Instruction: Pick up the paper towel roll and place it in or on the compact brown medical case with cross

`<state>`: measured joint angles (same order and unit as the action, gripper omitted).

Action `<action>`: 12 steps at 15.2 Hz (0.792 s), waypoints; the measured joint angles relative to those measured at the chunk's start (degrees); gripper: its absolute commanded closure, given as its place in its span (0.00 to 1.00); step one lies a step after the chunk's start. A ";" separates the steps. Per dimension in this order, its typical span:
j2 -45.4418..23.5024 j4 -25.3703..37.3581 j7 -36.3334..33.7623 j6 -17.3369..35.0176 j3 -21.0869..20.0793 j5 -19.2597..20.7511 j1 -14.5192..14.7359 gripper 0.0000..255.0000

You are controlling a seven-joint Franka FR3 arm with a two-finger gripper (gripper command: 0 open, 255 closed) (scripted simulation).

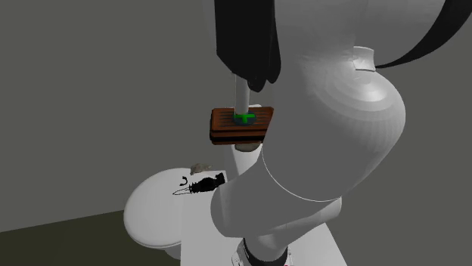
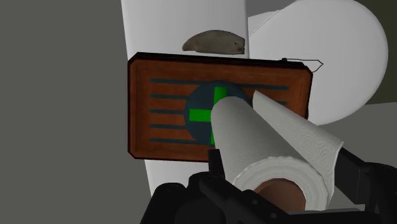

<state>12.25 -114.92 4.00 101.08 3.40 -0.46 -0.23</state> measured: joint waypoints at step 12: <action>-0.24 -3.60 0.10 4.40 0.06 -0.01 -0.03 0.00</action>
<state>12.01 -118.52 4.09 105.48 3.47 -0.46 -0.26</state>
